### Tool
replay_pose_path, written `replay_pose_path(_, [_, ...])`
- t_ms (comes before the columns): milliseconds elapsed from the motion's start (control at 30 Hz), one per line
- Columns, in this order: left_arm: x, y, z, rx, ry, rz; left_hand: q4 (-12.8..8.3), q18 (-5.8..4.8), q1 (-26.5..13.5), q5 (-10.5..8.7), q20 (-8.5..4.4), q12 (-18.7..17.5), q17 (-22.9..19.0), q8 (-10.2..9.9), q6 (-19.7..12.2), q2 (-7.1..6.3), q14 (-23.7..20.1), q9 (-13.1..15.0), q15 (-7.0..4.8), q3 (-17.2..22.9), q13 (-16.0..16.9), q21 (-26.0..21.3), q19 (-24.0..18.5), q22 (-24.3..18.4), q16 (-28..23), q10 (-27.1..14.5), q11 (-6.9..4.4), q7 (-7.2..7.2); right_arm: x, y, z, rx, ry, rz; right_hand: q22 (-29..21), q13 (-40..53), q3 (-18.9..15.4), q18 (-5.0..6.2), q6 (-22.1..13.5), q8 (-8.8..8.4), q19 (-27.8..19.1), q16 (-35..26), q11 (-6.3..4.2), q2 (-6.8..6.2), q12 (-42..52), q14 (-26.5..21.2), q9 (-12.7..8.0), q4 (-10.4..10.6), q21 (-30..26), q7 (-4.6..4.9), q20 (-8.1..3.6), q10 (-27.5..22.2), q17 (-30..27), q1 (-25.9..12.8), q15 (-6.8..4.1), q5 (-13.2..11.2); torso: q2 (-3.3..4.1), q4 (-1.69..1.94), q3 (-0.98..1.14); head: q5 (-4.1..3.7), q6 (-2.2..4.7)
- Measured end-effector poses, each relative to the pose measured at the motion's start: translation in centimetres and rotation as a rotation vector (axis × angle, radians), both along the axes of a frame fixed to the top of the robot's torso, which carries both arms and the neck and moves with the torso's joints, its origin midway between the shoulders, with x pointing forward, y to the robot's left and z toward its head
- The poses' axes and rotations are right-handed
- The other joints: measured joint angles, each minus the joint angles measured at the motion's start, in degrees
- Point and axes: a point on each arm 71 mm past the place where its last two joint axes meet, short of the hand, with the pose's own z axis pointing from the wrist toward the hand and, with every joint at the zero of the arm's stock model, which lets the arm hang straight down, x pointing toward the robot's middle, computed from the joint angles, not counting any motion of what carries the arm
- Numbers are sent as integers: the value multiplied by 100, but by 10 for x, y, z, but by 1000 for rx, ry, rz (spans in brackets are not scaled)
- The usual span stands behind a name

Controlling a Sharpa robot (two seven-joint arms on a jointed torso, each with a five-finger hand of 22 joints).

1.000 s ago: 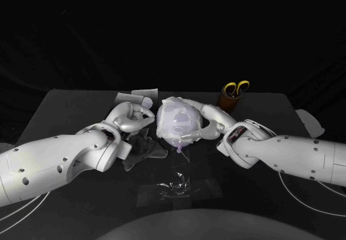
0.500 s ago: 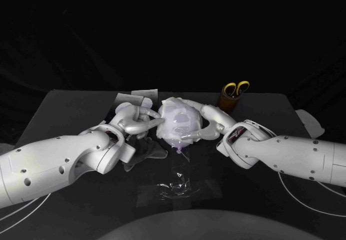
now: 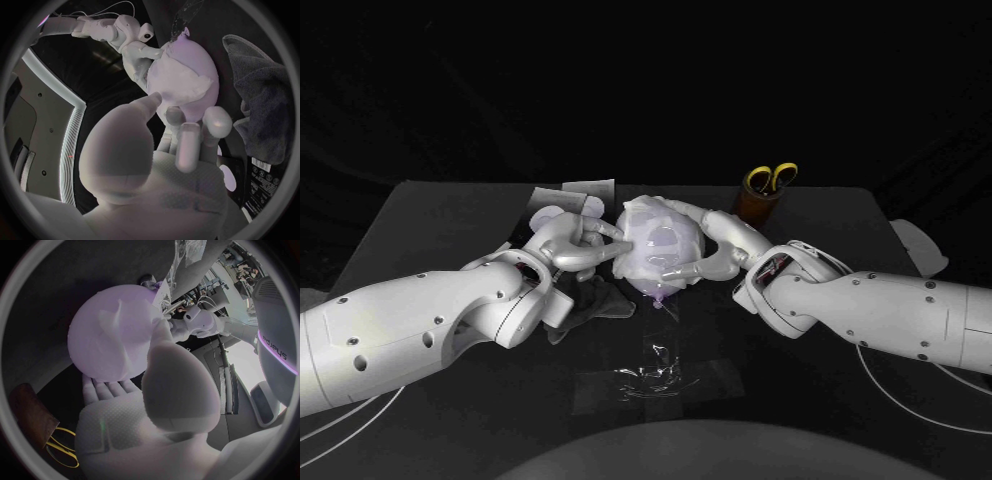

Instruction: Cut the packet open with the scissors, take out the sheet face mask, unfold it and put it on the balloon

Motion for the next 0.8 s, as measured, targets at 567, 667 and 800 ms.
replay_pose_path(567, [2, -3, -1, 0, 2, 8, -43, 1, 307, 0, -62, 335, 0, 157, 750, 307, -9, -112, -94, 12, 546, 162, 188, 234, 97, 512, -167, -217, 0, 0, 0, 0, 1, 0, 1, -2, 0, 0, -2, -5, 0, 0, 0, 0, -14, 0, -1, 0, 0, 1, 0, -1, 1, 0, 0, 0, 0, 0, -2, -7, -10])
replay_pose_path(667, [3, -3, -1, -2, -2, 14, -96, 0, 373, 0, -132, 454, 0, 247, 979, 373, -2, -117, -171, 65, 772, 213, 258, 306, 97, 712, -239, -321, 0, 0, 0, 0, 1, 0, 1, -2, 0, 0, -2, -5, 0, 0, -1, 0, -14, 0, -1, 0, 0, 1, 0, -1, 1, 0, 0, 0, 0, 0, -2, -7, -17])
replay_pose_path(800, [4, -4, -1, -4, -8, 23, -130, 0, 416, 0, -174, 514, 0, 331, 1152, 396, -8, -113, -240, 80, 937, 245, 300, 357, 97, 860, -352, -434, 0, 0, 0, -1, 1, 0, 1, -3, 0, 0, -2, -6, 0, 0, -1, 0, -14, 0, -2, 0, 0, 1, 0, -1, 1, 0, 0, 0, 0, 0, -2, -4, -19])
